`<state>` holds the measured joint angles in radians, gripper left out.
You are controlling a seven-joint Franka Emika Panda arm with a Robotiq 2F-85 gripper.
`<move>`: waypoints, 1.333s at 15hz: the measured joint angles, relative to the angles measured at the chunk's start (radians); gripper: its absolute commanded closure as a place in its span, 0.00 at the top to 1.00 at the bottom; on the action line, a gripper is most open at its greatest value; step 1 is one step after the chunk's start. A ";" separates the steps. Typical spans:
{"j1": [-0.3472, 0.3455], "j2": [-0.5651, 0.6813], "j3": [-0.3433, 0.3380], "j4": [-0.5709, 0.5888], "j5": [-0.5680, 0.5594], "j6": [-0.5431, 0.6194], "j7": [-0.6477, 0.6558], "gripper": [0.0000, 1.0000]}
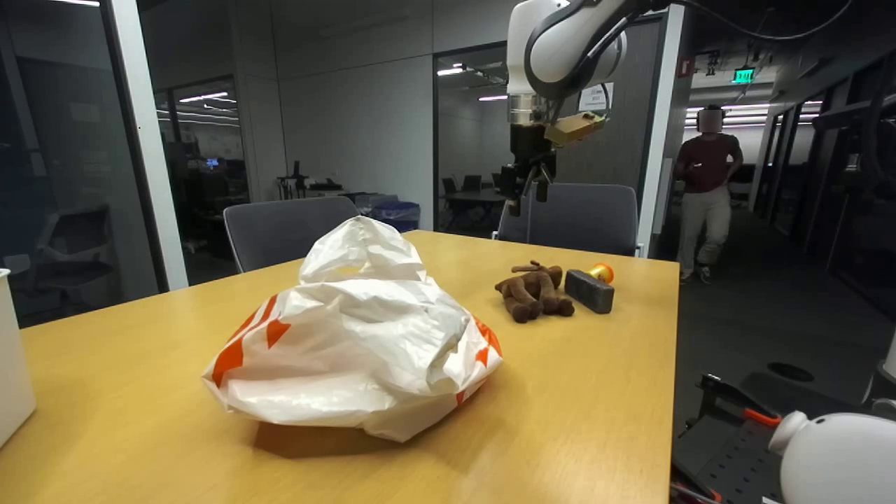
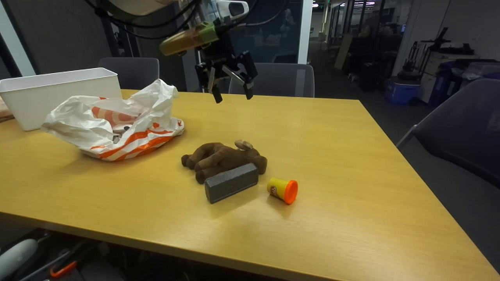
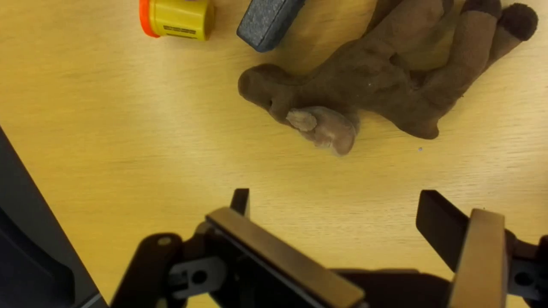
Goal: Pick up the objects on the right side of the table and put them in the plastic bag.
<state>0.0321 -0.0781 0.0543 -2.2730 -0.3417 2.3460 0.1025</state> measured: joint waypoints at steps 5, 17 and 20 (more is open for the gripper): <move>0.019 -0.008 0.030 -0.002 -0.036 0.006 0.002 1.00; -0.029 0.145 -0.045 -0.013 0.140 0.049 -0.102 1.00; -0.053 0.196 -0.060 -0.015 0.208 0.050 -0.170 1.00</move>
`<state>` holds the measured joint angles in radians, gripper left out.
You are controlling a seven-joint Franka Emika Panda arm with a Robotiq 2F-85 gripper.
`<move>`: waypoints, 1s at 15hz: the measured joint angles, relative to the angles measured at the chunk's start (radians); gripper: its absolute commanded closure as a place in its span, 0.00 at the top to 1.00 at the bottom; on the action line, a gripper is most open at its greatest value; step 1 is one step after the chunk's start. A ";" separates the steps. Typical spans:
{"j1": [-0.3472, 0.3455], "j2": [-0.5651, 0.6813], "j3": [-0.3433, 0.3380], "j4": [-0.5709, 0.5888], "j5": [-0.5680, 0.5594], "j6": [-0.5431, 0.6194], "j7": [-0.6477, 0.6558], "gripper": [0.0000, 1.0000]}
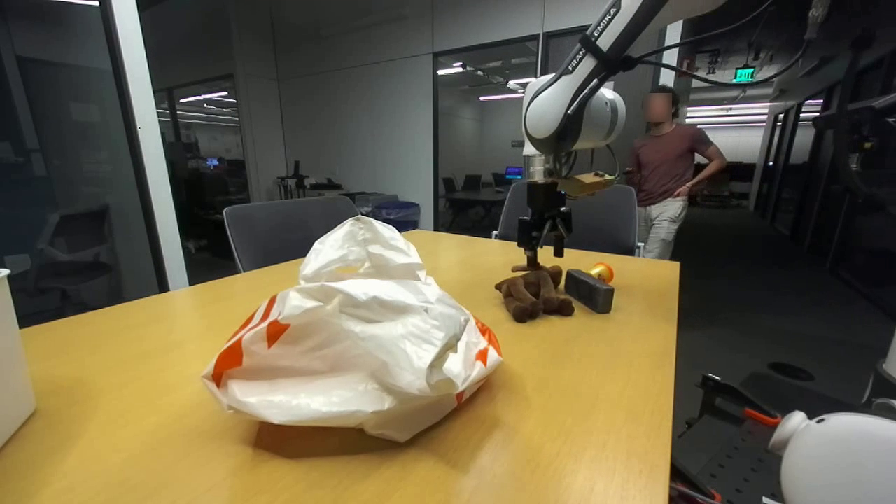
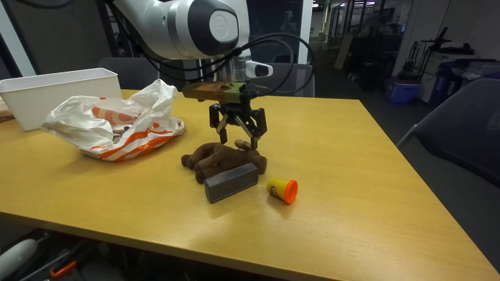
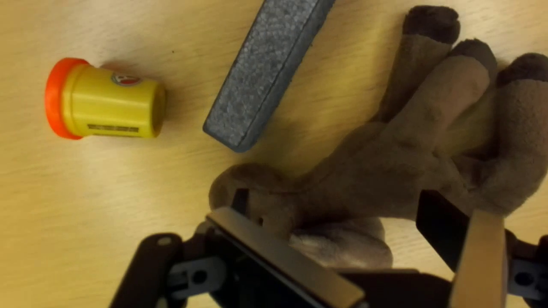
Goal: Pick up the objects on the right side of the table and put them in the plastic bag.
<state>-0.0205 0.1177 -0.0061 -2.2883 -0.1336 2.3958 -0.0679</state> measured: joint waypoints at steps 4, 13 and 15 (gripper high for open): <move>-0.019 0.066 -0.002 0.003 0.029 0.043 -0.079 1.00; -0.023 0.096 0.001 0.035 0.123 0.009 -0.184 0.38; -0.025 0.096 0.001 0.043 0.142 -0.005 -0.192 0.22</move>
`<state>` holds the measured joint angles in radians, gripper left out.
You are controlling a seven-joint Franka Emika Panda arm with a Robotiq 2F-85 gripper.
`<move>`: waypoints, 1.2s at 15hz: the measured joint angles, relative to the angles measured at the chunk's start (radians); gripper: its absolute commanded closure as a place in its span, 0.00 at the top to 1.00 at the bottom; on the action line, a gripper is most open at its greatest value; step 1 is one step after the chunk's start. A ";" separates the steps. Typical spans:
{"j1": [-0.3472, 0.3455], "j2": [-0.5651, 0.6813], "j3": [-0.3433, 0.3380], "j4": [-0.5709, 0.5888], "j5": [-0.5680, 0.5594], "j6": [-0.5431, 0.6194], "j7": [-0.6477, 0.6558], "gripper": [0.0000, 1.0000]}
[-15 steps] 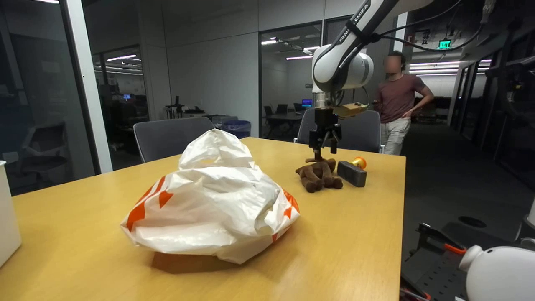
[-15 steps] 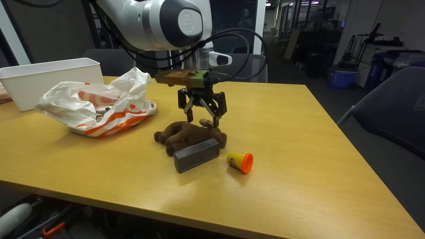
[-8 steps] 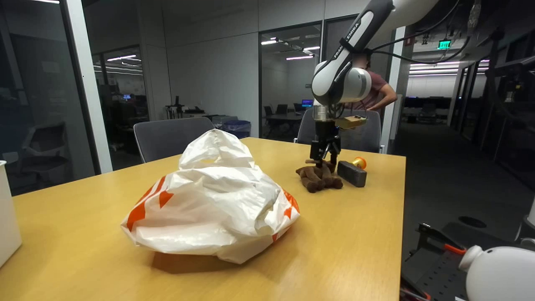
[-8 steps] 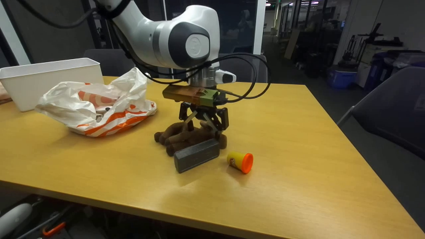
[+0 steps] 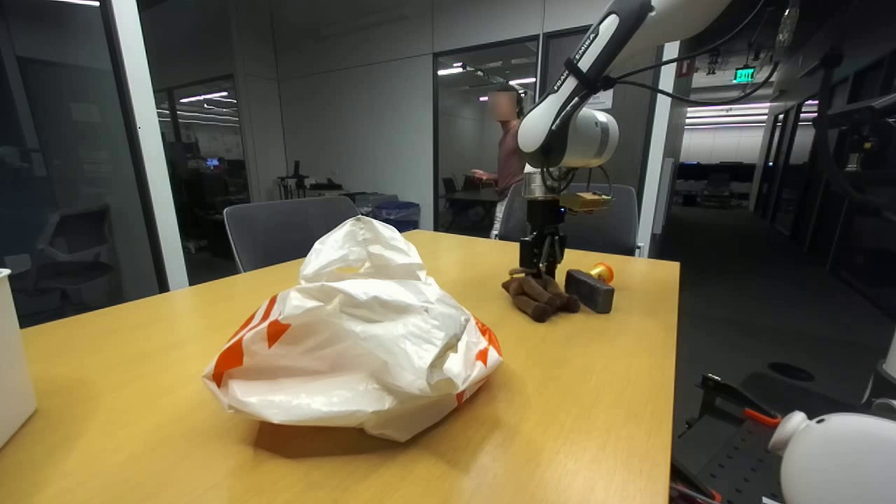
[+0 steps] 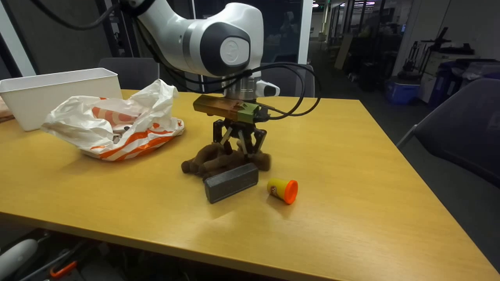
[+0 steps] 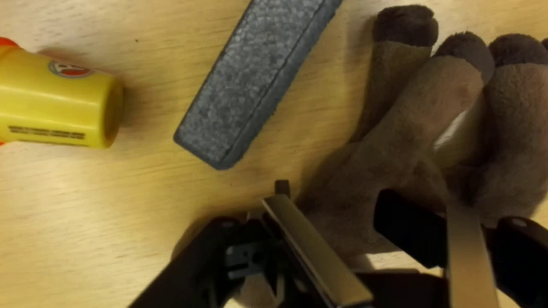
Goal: Pick up the objects on the right side of the table and put them in the plastic bag.
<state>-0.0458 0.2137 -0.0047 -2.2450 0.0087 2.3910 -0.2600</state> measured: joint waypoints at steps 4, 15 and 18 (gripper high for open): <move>-0.005 0.004 -0.003 0.010 0.008 -0.017 0.006 0.03; 0.096 -0.114 0.038 0.049 -0.136 -0.154 0.245 0.04; 0.164 -0.200 0.103 0.047 -0.197 -0.232 0.322 0.04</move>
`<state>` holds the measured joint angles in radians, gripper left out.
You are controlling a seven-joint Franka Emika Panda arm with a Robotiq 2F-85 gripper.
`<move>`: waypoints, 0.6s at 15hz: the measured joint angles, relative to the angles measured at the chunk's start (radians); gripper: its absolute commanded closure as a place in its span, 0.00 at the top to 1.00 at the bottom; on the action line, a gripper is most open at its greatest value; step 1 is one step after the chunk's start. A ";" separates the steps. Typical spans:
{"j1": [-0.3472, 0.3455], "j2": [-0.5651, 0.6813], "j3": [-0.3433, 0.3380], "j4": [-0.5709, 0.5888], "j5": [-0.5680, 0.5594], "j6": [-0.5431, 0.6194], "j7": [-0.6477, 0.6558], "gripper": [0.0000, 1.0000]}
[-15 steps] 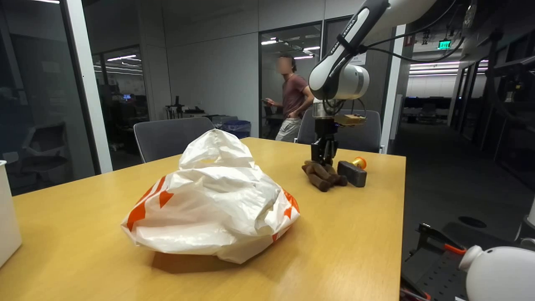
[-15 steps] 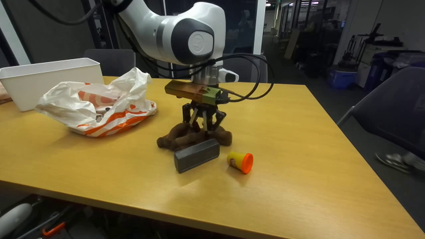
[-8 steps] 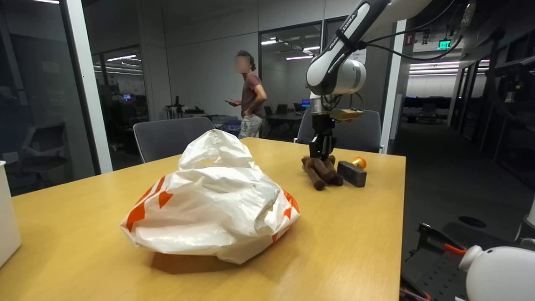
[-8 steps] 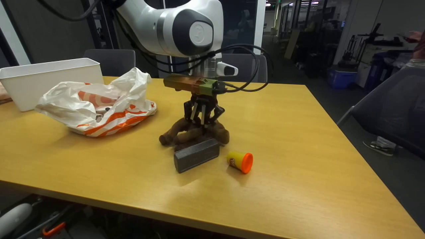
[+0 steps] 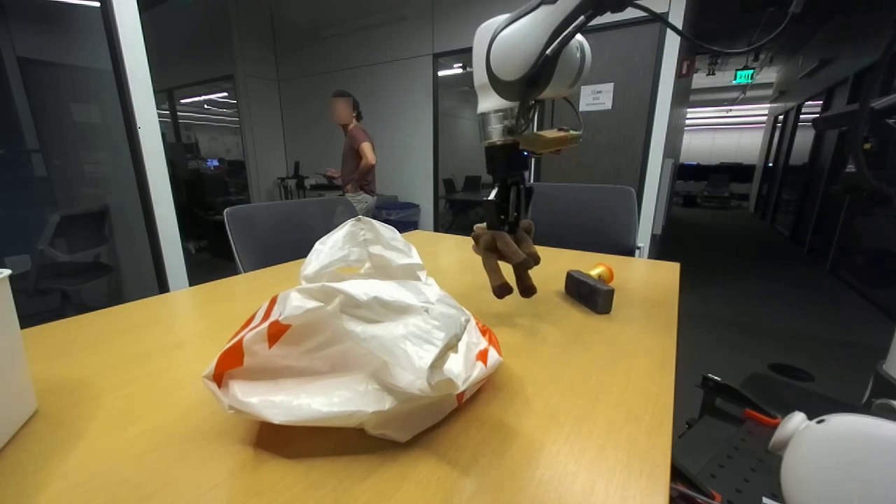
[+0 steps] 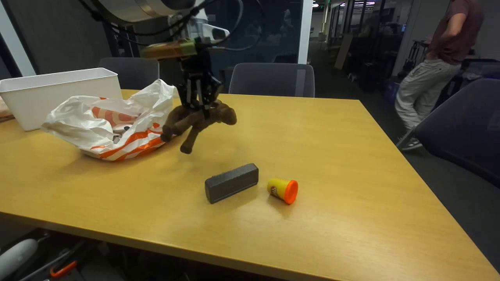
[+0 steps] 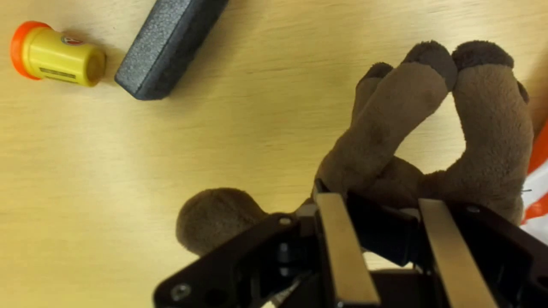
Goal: Pick up the objects on the right side of the table and put them in the plastic bag.
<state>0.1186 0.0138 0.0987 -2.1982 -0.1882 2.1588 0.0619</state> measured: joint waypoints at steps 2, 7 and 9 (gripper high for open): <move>0.048 -0.050 0.057 -0.004 -0.051 -0.033 0.034 0.03; 0.144 -0.099 0.192 -0.009 -0.239 -0.056 0.106 0.01; 0.167 -0.097 0.228 -0.009 -0.316 -0.053 0.109 0.01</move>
<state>0.2854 -0.0829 0.3268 -2.2071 -0.5040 2.1055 0.1707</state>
